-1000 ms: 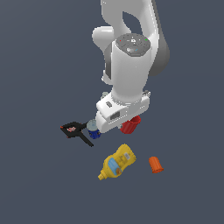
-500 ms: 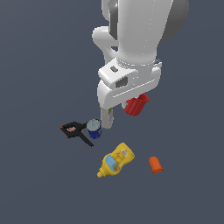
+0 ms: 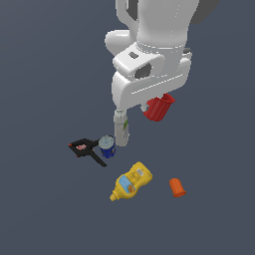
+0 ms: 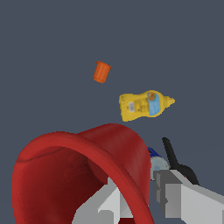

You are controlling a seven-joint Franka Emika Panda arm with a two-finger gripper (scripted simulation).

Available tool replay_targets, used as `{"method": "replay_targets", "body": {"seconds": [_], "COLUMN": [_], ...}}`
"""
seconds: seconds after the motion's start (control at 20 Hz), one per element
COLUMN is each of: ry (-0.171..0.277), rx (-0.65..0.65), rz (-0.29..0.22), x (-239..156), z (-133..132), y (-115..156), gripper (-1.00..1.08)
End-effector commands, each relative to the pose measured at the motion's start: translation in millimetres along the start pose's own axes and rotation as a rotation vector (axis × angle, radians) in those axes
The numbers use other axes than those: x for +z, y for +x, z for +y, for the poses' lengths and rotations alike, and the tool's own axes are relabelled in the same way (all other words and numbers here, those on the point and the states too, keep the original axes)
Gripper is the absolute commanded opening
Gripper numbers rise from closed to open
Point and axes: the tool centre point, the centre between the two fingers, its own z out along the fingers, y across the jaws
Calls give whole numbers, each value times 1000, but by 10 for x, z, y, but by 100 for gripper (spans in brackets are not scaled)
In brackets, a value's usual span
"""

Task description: Pick up a designated object from a clutter of objects.

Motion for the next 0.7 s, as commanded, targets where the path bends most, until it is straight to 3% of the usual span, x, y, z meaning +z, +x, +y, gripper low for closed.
{"method": "replay_targets", "body": {"seconds": [0.0,0.65], "ry": [0,0], "rx": [0,0], "rz": [0,0], "x": [-32,-252], "z": [-5,91], "y": [-2,71], "gripper": [-100,-100]}}
